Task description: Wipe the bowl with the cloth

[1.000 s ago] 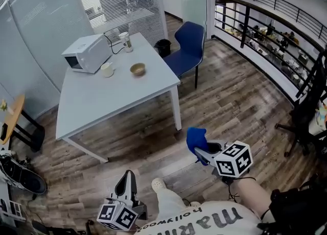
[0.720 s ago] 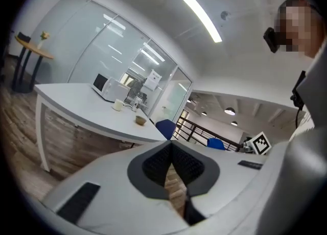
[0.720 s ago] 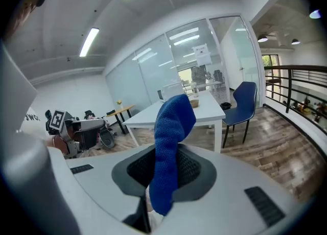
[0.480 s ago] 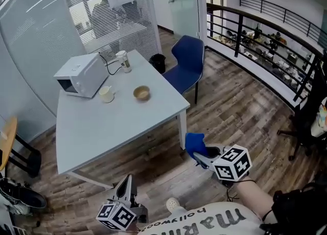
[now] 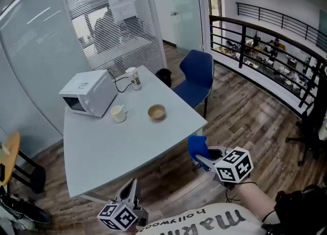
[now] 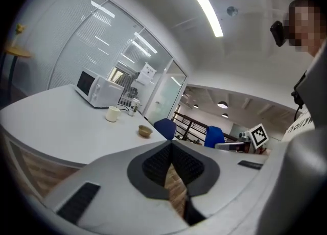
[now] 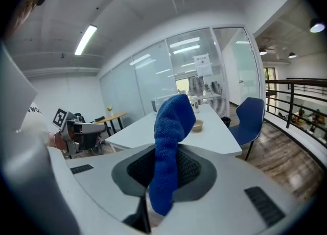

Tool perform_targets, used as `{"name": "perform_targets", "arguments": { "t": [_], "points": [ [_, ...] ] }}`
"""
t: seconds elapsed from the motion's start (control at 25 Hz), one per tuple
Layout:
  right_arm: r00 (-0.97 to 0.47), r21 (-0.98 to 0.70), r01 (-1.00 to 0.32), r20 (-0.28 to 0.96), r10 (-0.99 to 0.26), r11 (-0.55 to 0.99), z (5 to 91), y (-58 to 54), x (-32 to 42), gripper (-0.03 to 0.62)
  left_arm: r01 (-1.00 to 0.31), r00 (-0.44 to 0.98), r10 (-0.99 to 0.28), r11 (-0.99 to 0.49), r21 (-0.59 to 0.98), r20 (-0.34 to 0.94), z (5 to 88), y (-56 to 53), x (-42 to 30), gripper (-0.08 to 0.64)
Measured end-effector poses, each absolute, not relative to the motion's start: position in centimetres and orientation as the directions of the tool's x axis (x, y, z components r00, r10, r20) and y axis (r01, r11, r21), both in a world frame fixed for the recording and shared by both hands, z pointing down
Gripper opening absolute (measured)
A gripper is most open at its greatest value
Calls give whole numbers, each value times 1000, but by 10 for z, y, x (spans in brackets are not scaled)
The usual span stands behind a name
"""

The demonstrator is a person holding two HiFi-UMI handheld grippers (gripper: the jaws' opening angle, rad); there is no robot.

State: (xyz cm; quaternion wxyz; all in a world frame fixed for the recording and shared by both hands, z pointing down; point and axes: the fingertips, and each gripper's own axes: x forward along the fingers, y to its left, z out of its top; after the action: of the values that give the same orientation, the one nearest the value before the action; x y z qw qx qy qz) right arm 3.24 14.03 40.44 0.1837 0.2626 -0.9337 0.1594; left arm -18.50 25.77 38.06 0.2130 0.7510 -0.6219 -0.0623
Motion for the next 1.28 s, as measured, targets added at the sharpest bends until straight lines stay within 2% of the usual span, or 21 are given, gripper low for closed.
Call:
{"name": "perform_targets", "arguments": {
  "t": [0.52,1.28],
  "points": [
    [-789,-229,-548,459,-407,805,425,82,-14,61,-893,204,-950,-81,442,238,412,202,-230,3],
    [-826,-170,-426,475,-305,888,406,-133,-87,61,-887,94,-974,12,462,207,395,17,-275,3]
  ]
}}
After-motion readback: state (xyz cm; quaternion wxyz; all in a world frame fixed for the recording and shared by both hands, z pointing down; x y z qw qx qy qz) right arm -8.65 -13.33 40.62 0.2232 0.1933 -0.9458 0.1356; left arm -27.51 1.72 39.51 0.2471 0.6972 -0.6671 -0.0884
